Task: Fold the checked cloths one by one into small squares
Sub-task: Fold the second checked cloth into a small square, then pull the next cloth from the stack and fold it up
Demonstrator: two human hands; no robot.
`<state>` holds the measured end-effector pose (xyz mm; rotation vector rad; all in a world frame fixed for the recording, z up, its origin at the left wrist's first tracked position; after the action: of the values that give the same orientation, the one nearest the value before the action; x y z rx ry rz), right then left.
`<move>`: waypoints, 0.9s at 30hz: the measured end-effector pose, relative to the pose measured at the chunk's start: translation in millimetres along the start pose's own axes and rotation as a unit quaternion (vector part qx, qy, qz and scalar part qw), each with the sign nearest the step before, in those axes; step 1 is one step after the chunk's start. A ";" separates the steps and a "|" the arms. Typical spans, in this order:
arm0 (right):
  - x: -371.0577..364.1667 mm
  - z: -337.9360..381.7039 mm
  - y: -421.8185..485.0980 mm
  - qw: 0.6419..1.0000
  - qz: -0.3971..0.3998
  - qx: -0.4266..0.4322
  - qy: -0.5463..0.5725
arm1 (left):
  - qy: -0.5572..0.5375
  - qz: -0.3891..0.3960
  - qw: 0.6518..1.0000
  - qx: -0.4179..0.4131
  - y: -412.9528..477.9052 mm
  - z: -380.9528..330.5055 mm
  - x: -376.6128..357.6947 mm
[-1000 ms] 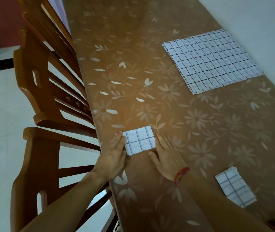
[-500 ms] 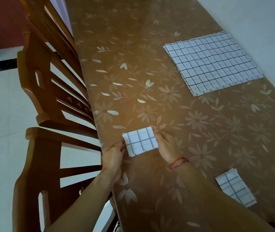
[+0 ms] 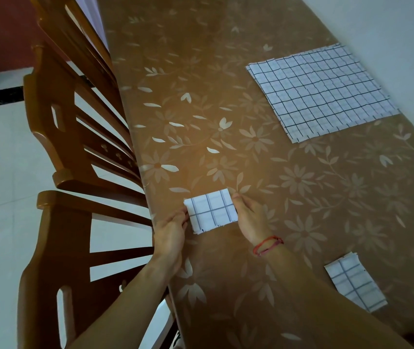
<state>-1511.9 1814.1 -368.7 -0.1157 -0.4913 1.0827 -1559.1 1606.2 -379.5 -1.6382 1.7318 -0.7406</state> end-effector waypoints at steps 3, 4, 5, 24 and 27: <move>1.6 2.6 -2.1 1.000 -0.004 0.001 0.005 | 0.007 0.004 1.000 0.002 0.8 1.4 -0.5; 1.9 2.8 -2.6 1.000 -0.004 0.001 0.007 | 0.013 0.004 1.000 0.002 -0.2 0.4 -0.8; 2.4 4.2 -3.2 1.000 -0.003 0.002 0.005 | 0.026 0.001 1.000 -0.001 0.5 -0.3 0.5; 53.4 76.1 -65.9 0.992 -0.017 0.082 -0.097 | 0.415 0.015 0.849 -0.326 -87.5 -86.8 -11.4; 61.2 92.0 -83.3 0.986 -0.015 0.099 -0.134 | 0.445 0.009 0.818 -0.364 -112.9 -97.7 -6.2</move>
<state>-1461.3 1814.3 -239.9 0.2131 -0.6210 1.1180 -1561.6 1602.5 -230.2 -1.8715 2.9834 -1.0032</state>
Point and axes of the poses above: each hand's wrist, its own y-axis towards the middle knuckle, its own x-axis out of the back of the hand, z = x × y, the point moved 10 cm from there along y, towards the middle knuckle, and after that the axes turned 9 degrees about x, right-handed, at the moved point
